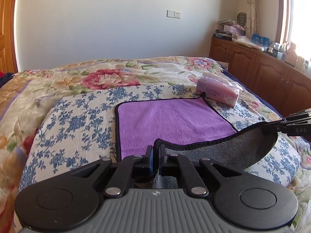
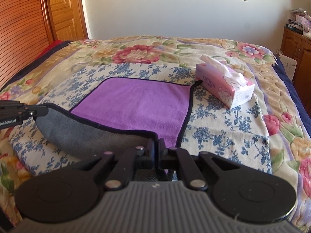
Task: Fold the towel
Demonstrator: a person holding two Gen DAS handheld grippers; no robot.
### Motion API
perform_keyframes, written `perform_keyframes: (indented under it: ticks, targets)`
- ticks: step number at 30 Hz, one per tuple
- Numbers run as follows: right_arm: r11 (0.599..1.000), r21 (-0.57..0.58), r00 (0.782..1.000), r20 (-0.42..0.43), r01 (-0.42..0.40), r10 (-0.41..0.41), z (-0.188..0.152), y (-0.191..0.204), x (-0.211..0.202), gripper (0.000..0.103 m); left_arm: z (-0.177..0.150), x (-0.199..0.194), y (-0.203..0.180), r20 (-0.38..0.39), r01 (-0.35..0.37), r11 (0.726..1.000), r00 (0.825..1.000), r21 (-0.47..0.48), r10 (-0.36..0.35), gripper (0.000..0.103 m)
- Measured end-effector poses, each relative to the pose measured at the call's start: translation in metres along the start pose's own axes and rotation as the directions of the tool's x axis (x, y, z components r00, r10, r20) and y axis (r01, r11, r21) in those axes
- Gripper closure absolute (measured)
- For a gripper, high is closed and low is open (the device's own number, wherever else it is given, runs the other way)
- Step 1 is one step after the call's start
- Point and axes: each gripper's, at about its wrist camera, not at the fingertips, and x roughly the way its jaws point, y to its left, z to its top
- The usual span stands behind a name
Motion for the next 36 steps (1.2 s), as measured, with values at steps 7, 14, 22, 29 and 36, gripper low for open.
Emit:
perform_keyframes:
  ticks: [7,14,22,29,36]
  targets:
    - [1.0,-0.014,1.0,0.018,0.006,-0.006,0.013,-0.001,0.003,0.099,0.014,0.005,-0.001,0.008,0.0,1.0,1.0,0.02,0.0,0.097]
    - [1.0,-0.022,0.999,0.038,0.009,-0.009,0.027,-0.004,0.008,0.099,0.033,0.008,0.001,0.027,-0.013,0.999,1.0,0.04,0.012,0.097]
    - [0.998,-0.055,0.998,0.06,0.024,-0.02,0.047,-0.006,0.016,0.099,0.05,0.016,0.003,0.047,-0.034,0.998,0.998,0.052,0.032,0.097]
    - [0.997,-0.072,0.997,0.078,0.035,-0.029,0.059,-0.006,0.023,0.099,0.062,0.023,0.001,0.06,-0.041,0.997,0.998,0.065,0.037,0.097]
    - [0.997,-0.069,0.995,0.097,0.039,-0.033,0.069,-0.009,0.03,0.099,0.069,0.032,0.001,0.088,-0.064,0.997,0.994,0.049,0.059,0.097]
